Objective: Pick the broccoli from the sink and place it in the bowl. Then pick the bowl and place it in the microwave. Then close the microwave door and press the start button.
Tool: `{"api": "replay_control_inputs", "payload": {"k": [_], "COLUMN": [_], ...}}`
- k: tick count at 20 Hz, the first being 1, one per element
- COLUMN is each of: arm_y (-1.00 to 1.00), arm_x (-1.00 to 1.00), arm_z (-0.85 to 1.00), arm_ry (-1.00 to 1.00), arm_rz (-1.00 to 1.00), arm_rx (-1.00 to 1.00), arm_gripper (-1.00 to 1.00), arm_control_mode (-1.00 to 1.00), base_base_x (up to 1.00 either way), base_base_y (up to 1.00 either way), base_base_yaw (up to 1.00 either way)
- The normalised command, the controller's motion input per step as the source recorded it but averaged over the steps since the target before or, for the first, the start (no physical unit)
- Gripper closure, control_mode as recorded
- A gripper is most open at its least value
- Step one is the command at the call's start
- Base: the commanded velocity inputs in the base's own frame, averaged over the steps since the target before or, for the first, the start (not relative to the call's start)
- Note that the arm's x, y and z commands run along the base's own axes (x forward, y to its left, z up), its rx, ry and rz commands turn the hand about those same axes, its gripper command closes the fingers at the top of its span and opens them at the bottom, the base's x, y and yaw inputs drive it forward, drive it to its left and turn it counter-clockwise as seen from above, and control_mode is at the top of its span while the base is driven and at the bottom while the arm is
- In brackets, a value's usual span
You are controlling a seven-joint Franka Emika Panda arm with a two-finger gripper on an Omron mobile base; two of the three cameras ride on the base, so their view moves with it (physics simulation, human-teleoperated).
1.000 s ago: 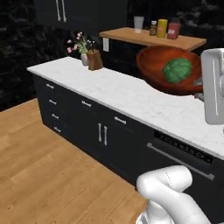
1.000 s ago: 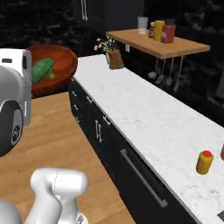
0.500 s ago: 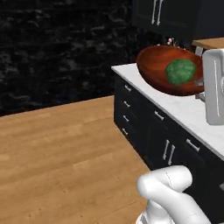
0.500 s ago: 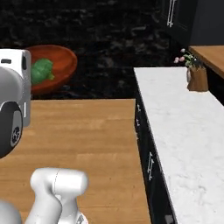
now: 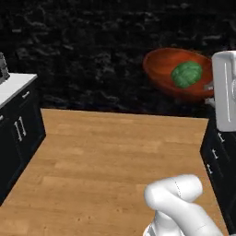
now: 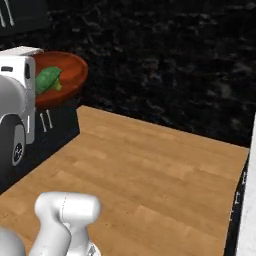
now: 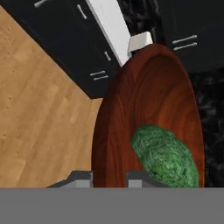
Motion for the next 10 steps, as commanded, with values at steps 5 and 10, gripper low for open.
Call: {"api": "replay_control_inputs", "payload": {"k": [5,10], "arm_y": [0.0,0.0], "arm_x": [0.0,0.0], "arm_z": [0.0,0.0], "arm_ry": [0.0,0.0], "arm_rz": [0.0,0.0], "arm_rx": [0.0,0.0], "arm_gripper": [1.0,1.0], "arm_control_mode": [1.0,1.0], "base_base_x": [0.68,0.47], "base_base_y": [0.02,0.33], "base_base_yaw": [0.83,0.79]}}
